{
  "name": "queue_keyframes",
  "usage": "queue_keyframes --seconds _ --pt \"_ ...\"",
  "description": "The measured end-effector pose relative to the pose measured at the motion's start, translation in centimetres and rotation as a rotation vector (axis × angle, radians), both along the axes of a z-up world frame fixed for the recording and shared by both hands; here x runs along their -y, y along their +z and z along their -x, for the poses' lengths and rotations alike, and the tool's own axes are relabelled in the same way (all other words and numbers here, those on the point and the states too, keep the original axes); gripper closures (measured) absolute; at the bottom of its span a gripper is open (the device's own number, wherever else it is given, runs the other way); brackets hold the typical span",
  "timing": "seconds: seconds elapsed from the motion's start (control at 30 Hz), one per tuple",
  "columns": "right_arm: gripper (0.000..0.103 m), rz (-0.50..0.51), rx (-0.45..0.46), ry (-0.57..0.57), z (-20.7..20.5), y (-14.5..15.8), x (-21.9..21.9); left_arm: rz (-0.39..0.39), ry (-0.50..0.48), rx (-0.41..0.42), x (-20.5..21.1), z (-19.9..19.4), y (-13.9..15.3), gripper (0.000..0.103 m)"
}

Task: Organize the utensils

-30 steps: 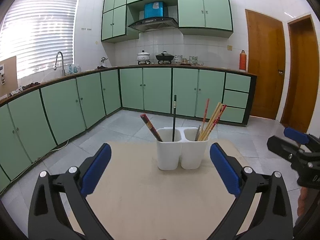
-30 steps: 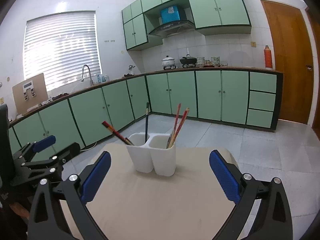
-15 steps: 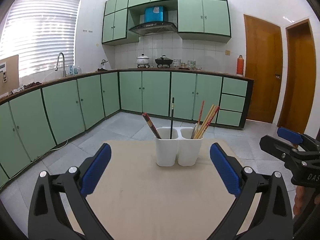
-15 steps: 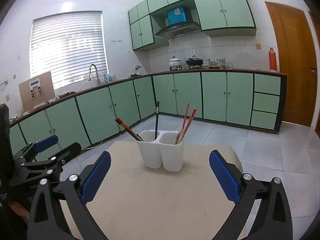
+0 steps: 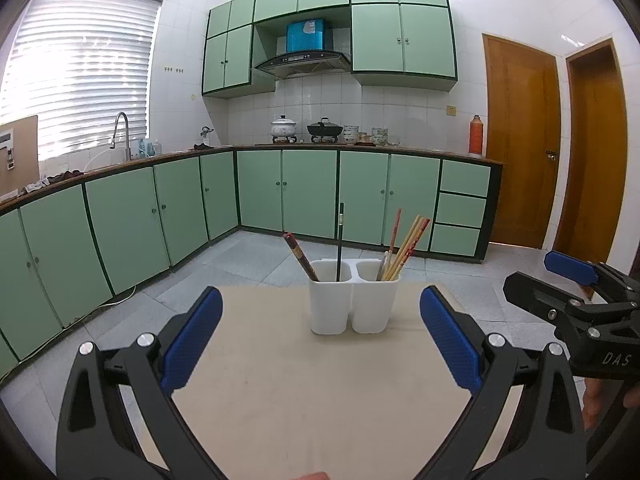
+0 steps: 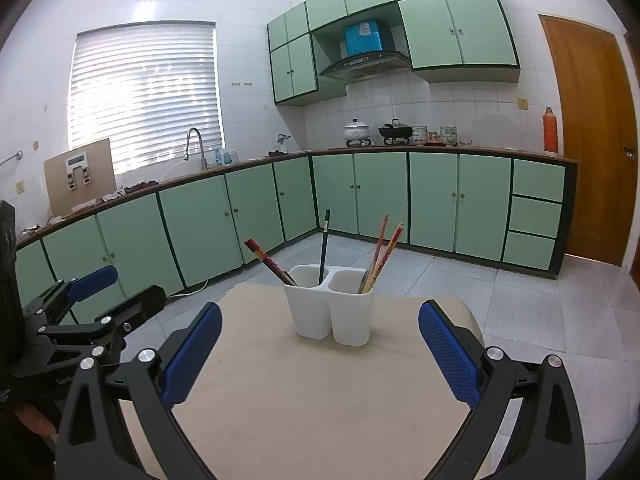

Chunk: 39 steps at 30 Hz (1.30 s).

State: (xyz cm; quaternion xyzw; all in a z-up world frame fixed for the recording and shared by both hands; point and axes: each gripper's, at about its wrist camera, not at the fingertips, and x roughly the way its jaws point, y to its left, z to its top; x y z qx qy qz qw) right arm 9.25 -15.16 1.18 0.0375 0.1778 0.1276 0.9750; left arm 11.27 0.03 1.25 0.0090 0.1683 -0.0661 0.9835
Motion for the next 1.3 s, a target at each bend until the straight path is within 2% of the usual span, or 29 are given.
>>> queue_keyframes --seconds 1.3 --pt "0.006 0.001 0.011 0.001 0.31 0.18 -0.15 0.008 0.003 0.016 -0.26 0.97 0.39 0.007"
